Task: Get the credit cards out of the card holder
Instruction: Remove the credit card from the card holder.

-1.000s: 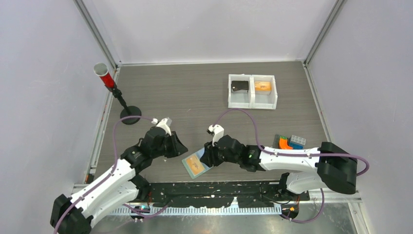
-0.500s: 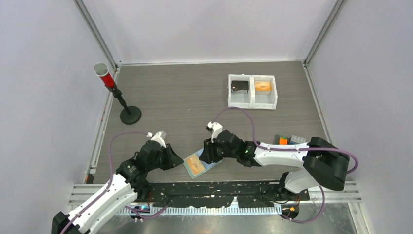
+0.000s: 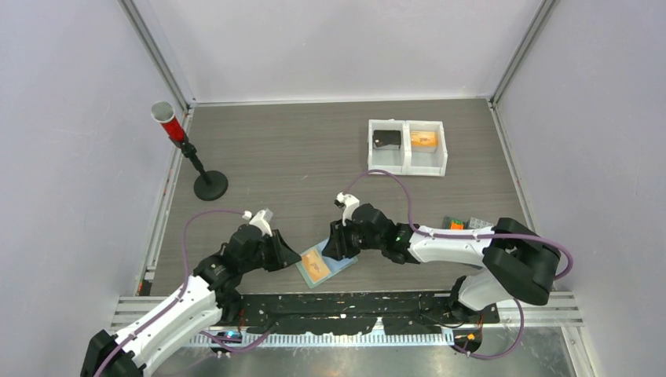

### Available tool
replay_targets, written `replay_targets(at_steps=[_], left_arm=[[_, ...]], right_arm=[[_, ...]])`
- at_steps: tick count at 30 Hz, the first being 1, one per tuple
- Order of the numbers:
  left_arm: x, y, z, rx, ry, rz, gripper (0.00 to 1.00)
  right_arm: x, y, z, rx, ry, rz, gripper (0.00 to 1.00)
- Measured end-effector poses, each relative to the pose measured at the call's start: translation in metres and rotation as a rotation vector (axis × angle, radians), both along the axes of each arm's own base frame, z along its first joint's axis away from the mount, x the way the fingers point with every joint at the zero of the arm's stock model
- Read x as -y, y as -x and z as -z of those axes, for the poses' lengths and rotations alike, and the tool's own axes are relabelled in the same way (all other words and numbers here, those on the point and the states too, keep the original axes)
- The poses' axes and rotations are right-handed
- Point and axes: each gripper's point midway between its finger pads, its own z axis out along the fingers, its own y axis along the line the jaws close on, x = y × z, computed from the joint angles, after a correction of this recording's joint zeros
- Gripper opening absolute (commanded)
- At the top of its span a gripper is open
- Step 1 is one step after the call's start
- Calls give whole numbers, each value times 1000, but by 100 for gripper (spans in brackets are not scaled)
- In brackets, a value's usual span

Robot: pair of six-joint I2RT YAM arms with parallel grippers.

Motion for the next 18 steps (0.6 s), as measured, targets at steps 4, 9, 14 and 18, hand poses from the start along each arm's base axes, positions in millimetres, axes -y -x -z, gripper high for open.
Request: replay_targets(at_steps=[4, 9, 14, 18], left_arm=[[1, 3, 12, -10, 15, -1, 13], [0, 6, 22, -26, 17, 1, 11], [5, 4, 20, -23, 31, 14, 9], [8, 4, 21, -28, 39, 26, 9]], right_arm=[[-1, 4, 11, -33, 17, -22, 35], [-5, 8, 21, -69, 33, -48, 35], [-13, 7, 23, -80, 31, -62, 35], [-18, 4, 25, -89, 35, -64, 36]])
